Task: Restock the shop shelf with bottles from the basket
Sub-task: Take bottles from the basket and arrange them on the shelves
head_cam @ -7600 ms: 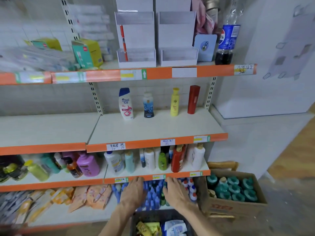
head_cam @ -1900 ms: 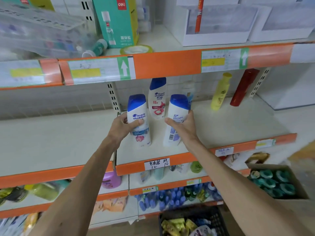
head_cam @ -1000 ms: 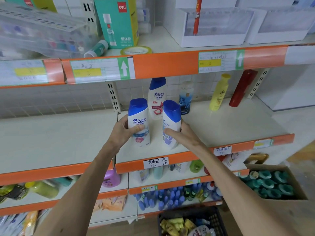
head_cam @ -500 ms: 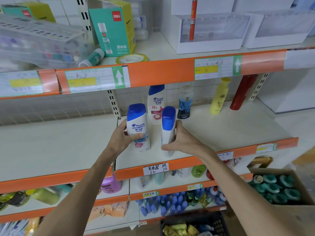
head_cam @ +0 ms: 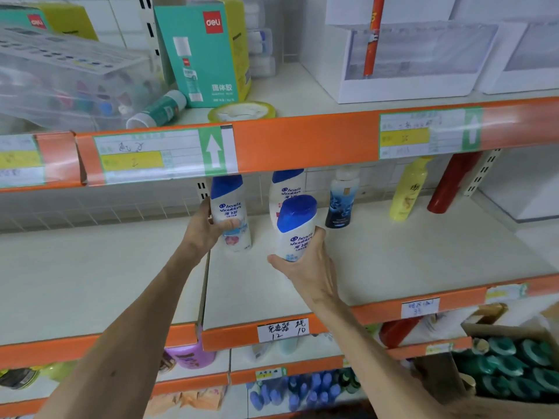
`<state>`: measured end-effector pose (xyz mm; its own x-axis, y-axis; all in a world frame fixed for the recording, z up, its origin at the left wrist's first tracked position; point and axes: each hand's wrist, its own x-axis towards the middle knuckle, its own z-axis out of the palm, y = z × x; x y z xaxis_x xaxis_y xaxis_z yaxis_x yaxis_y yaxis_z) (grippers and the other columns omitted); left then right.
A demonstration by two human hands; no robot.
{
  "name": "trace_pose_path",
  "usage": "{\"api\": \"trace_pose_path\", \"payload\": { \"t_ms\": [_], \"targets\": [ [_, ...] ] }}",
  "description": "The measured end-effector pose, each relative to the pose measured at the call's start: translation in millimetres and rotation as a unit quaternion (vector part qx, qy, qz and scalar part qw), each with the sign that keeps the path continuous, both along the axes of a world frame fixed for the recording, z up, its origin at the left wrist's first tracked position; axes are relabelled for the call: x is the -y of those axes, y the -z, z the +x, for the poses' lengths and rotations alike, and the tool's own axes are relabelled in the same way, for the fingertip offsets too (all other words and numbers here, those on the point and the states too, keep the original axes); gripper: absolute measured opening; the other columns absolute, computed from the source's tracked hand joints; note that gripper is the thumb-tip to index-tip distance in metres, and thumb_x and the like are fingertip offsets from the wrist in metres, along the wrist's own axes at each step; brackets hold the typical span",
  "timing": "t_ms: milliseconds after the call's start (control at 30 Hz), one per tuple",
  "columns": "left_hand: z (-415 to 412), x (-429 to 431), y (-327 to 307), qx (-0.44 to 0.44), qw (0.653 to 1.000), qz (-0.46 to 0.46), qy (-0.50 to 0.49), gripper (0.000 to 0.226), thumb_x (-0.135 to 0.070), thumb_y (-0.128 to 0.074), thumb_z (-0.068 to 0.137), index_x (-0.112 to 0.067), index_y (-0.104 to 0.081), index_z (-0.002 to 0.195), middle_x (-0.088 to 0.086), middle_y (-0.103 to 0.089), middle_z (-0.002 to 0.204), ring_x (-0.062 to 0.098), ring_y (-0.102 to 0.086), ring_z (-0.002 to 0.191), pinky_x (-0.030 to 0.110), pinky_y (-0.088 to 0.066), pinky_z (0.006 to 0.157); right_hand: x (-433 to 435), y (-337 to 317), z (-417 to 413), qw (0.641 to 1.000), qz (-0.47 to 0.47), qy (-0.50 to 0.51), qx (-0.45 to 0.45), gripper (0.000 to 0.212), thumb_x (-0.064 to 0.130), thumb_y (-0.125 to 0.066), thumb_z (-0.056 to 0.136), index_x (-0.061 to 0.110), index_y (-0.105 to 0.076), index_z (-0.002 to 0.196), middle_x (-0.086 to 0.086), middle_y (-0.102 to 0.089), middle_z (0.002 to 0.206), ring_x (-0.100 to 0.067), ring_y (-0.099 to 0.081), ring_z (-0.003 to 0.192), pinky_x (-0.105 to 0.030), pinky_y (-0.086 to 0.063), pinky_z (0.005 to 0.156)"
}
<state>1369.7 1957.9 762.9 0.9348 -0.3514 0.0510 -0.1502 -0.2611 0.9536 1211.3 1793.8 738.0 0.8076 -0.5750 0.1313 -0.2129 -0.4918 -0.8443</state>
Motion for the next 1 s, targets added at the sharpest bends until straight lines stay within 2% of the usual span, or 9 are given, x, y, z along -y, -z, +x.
{"api": "trace_pose_path", "payload": {
  "t_ms": [100,233,433,600,700,833,900,1000],
  "targets": [
    [8,5,1,0.016,1.0,-0.008,0.012,0.058,-0.014,-0.076,0.078,-0.016,-0.046,0.128,0.002,-0.063,0.113,0.018,-0.063,0.099,0.036,-0.054,0.084,-2,1,11,1.0,0.001,0.009,0.004,0.078,0.048,-0.085,0.06,0.022,-0.033,0.112,0.005,-0.06,0.101,-0.021,-0.063,0.084,-0.036,-0.054,0.071],
    [9,8,4,0.019,1.0,-0.02,0.014,0.054,-0.01,-0.072,0.081,-0.014,-0.044,0.127,-0.006,-0.062,0.104,0.005,-0.061,0.092,0.024,-0.054,0.077,-7,2,26,1.0,0.002,0.013,0.01,0.078,0.047,-0.086,0.062,0.019,-0.033,0.114,0.004,-0.059,0.103,-0.018,-0.06,0.08,-0.029,-0.047,0.064],
    [15,7,11,0.006,1.0,-0.024,0.009,0.055,-0.012,-0.073,0.08,-0.013,-0.047,0.127,-0.003,-0.063,0.107,0.006,-0.062,0.092,0.021,-0.051,0.071,-7,2,27,1.0,0.008,0.008,0.007,0.078,0.046,-0.086,0.064,0.021,-0.031,0.114,0.004,-0.059,0.104,-0.016,-0.062,0.082,-0.025,-0.047,0.061],
    [16,7,12,0.005,1.0,-0.014,0.002,0.054,-0.014,-0.074,0.079,-0.014,-0.047,0.126,-0.007,-0.063,0.103,0.008,-0.062,0.093,0.021,-0.05,0.07,-7,-1,24,1.0,0.016,-0.002,0.006,0.078,0.046,-0.086,0.063,0.022,-0.03,0.112,0.005,-0.059,0.104,-0.016,-0.061,0.082,-0.023,-0.043,0.058],
    [19,7,14,0.005,1.0,0.002,-0.007,0.06,-0.016,-0.077,0.077,-0.015,-0.046,0.128,0.0,-0.062,0.11,0.018,-0.064,0.098,0.029,-0.053,0.076,-4,-1,23,1.0,0.018,-0.012,0.01,0.078,0.046,-0.087,0.062,0.024,-0.03,0.11,0.008,-0.058,0.102,-0.016,-0.063,0.08,-0.029,-0.049,0.061],
    [21,8,17,0.014,0.999,0.014,-0.031,0.061,-0.017,-0.079,0.074,-0.015,-0.047,0.125,0.001,-0.061,0.111,0.022,-0.064,0.097,0.039,-0.055,0.082,6,4,25,0.998,0.042,-0.053,-0.006,0.078,0.05,-0.085,0.056,0.026,-0.035,0.111,0.006,-0.062,0.102,-0.017,-0.07,0.075,-0.04,-0.06,0.065],
    [24,6,17,0.016,0.999,0.011,-0.027,0.059,-0.018,-0.081,0.073,-0.015,-0.05,0.122,0.001,-0.064,0.11,0.02,-0.065,0.096,0.037,-0.056,0.08,15,7,26,0.993,0.086,-0.084,-0.007,0.073,0.044,-0.087,0.056,0.024,-0.041,0.11,0.005,-0.064,0.101,-0.017,-0.072,0.072,-0.043,-0.062,0.065],
    [26,9,18,0.004,0.999,-0.012,-0.029,0.05,-0.013,-0.079,0.074,-0.013,-0.053,0.117,-0.006,-0.066,0.102,0.013,-0.066,0.09,0.027,-0.054,0.071,29,7,26,0.983,0.127,-0.132,-0.012,0.063,0.033,-0.087,0.061,0.022,-0.047,0.109,0.002,-0.069,0.102,-0.018,-0.074,0.071,-0.045,-0.062,0.072]
  ]
}}
